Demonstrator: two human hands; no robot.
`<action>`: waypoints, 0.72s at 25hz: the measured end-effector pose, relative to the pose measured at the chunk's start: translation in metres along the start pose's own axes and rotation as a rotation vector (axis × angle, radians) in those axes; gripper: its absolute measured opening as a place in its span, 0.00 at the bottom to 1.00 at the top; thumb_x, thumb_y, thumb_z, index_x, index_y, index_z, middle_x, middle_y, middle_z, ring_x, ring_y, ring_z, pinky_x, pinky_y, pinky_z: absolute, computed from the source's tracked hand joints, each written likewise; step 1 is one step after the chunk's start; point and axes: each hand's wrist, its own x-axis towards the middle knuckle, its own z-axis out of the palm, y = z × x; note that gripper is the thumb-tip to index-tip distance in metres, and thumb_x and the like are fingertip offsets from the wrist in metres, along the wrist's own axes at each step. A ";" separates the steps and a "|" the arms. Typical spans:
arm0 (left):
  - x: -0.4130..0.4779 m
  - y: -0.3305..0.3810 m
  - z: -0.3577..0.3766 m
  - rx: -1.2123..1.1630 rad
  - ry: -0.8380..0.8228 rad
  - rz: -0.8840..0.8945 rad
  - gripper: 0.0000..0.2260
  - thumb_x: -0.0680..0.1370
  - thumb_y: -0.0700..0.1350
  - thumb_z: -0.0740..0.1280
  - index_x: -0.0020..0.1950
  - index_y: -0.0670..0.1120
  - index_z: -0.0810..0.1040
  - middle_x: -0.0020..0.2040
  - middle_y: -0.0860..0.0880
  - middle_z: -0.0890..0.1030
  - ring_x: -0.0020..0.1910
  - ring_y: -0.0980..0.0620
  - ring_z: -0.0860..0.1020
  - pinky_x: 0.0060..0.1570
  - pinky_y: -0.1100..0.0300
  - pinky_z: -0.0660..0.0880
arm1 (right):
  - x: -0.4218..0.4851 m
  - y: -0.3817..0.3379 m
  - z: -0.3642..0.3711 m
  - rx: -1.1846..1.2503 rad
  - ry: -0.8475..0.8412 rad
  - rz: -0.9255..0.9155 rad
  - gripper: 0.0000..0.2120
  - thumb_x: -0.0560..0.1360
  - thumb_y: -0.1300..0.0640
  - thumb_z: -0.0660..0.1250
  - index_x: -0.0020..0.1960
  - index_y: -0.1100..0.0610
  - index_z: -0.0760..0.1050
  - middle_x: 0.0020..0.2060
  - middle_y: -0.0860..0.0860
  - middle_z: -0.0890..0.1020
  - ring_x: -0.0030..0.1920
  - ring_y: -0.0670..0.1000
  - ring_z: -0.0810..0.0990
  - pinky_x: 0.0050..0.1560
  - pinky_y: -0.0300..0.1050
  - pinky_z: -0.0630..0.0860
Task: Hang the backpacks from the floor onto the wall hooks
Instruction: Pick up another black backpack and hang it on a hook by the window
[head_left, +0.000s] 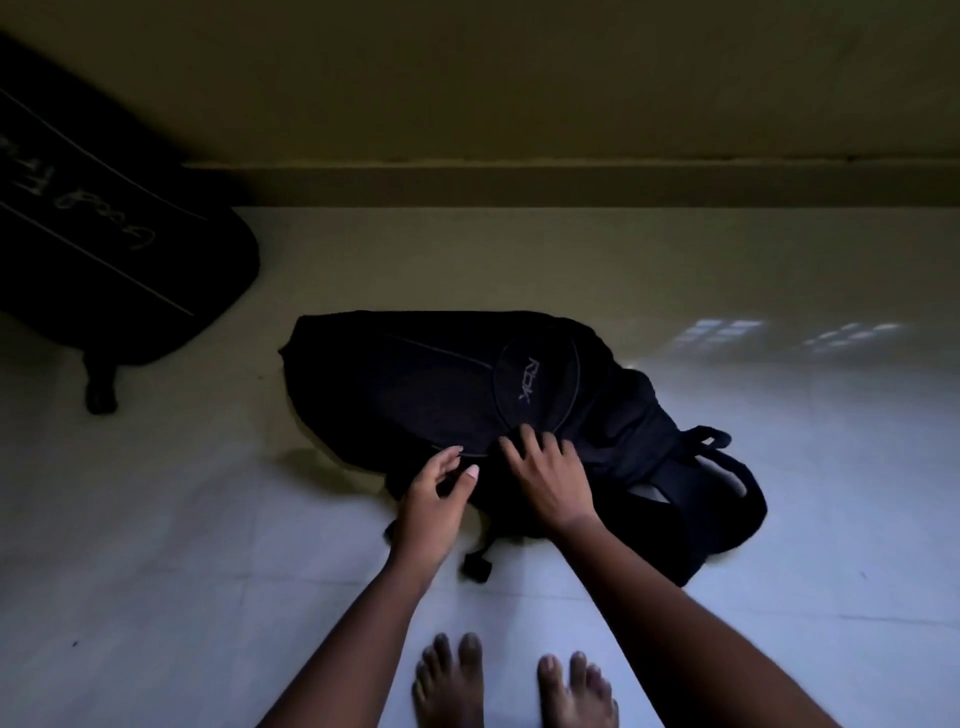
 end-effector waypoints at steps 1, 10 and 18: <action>0.002 -0.005 0.001 0.012 -0.007 0.000 0.17 0.77 0.43 0.64 0.66 0.45 0.72 0.64 0.46 0.76 0.61 0.54 0.73 0.57 0.63 0.66 | 0.002 0.004 -0.004 -0.007 0.041 -0.022 0.07 0.63 0.58 0.66 0.40 0.54 0.80 0.35 0.54 0.82 0.30 0.54 0.81 0.27 0.44 0.76; -0.106 0.061 -0.040 0.821 0.146 0.312 0.33 0.61 0.49 0.77 0.65 0.51 0.72 0.65 0.51 0.73 0.66 0.44 0.67 0.66 0.48 0.67 | -0.067 0.005 -0.176 0.754 -0.174 -0.128 0.15 0.70 0.49 0.72 0.54 0.56 0.82 0.50 0.55 0.86 0.51 0.50 0.82 0.40 0.39 0.71; -0.217 0.185 -0.117 1.019 0.161 0.406 0.18 0.74 0.43 0.66 0.63 0.51 0.73 0.58 0.51 0.79 0.58 0.46 0.71 0.58 0.53 0.65 | -0.189 -0.045 -0.322 0.759 0.039 -0.027 0.15 0.70 0.52 0.69 0.56 0.51 0.80 0.51 0.54 0.85 0.52 0.56 0.82 0.51 0.44 0.76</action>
